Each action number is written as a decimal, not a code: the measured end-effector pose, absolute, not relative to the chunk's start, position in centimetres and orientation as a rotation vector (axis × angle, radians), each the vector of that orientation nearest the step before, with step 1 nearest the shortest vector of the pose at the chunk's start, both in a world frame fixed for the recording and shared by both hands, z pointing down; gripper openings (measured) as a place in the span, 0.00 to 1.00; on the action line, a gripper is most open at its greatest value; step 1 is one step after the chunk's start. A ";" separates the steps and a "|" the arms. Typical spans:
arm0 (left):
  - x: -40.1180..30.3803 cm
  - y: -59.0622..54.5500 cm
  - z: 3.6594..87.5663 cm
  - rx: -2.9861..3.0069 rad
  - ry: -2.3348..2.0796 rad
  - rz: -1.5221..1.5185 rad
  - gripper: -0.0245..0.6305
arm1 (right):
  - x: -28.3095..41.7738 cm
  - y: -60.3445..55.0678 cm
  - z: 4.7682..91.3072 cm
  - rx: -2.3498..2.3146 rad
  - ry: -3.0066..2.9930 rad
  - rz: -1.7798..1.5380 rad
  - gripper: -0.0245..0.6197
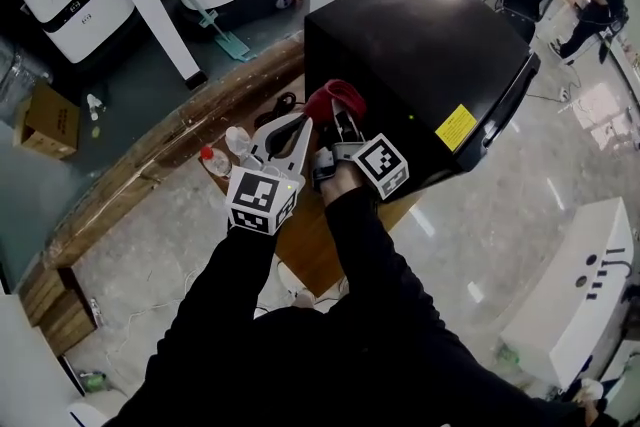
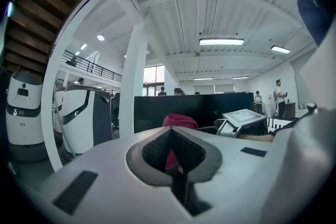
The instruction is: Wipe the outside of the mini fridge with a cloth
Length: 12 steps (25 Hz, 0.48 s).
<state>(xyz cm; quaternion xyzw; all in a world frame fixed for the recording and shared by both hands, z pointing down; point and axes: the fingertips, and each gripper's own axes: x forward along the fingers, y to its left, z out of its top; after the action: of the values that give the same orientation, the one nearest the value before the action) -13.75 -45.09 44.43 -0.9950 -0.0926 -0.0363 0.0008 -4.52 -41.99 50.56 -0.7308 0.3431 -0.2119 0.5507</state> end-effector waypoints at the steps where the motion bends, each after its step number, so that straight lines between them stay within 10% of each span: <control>1: -13.6 -45.1 45.2 -3.124 -0.293 -0.130 0.05 | -4.5 -42.1 51.8 -1.721 0.801 -0.525 0.20; 12: -12.2 -45.0 55.6 -3.078 -0.320 -0.344 0.05 | -3.7 -43.2 65.9 -1.639 0.675 -0.680 0.20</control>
<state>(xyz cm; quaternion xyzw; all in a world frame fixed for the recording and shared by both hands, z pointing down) -12.23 -45.04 55.60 -0.9884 -0.1028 -0.1105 0.0142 -3.70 -43.20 65.90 -0.7019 0.2889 -0.2913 0.5822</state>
